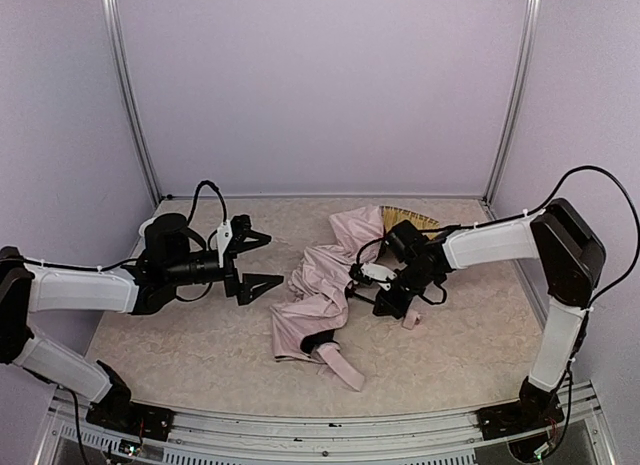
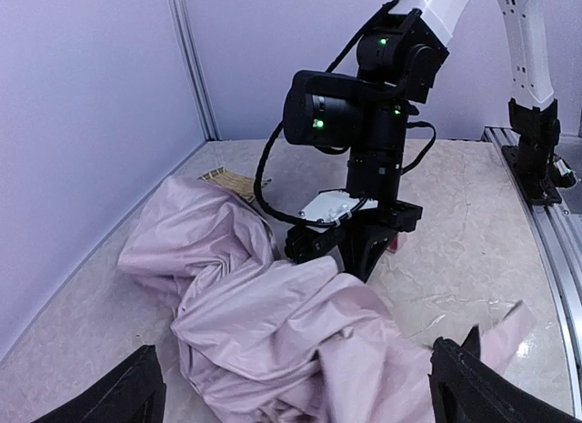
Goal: Put away the umbrella
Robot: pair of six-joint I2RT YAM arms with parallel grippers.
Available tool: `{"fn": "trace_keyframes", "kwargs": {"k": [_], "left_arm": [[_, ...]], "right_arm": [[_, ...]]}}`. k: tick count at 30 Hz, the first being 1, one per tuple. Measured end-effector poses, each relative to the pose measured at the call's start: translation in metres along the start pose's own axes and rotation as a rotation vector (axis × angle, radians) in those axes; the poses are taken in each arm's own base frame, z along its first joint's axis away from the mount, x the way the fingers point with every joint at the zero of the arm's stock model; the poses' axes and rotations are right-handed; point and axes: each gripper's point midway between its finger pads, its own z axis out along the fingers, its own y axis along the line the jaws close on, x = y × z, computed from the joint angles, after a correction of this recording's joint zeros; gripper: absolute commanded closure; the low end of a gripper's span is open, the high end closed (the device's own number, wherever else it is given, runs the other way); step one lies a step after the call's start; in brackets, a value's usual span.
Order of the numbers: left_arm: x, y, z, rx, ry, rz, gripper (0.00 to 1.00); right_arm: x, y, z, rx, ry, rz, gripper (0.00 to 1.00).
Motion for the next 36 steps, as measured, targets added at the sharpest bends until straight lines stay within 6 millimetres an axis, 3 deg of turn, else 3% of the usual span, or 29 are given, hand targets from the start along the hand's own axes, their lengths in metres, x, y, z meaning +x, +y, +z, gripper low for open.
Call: {"fn": "trace_keyframes", "kwargs": {"k": [4,8,14,20,26,32,36], "left_arm": [[-0.001,0.000,-0.001,0.000,-0.004,0.001,0.02],[-0.004,-0.001,-0.002,-0.001,-0.011,-0.005,0.02],[-0.030,-0.008,-0.020,-0.002,-0.085,0.009,0.11],[-0.051,-0.025,-0.032,0.061,-0.154,0.034,0.17],[-0.032,-0.038,-0.023,0.126,-0.123,0.003,0.18],[-0.009,-0.035,-0.009,0.136,-0.090,-0.022,0.14],[0.002,-0.036,-0.001,0.155,-0.093,-0.036,0.12]], "right_arm": [[-0.007,0.004,-0.008,0.011,-0.057,-0.032,1.00],[-0.027,0.005,-0.036,0.042,-0.158,-0.066,1.00],[-0.077,-0.002,-0.105,0.141,-0.375,-0.115,1.00],[-0.125,-0.022,-0.171,0.222,-0.545,-0.129,1.00],[-0.166,-0.023,-0.230,0.261,-0.679,-0.179,1.00],[-0.197,-0.004,-0.292,0.252,-0.817,-0.285,1.00],[-0.207,0.012,-0.321,0.221,-0.886,-0.349,1.00]]}}
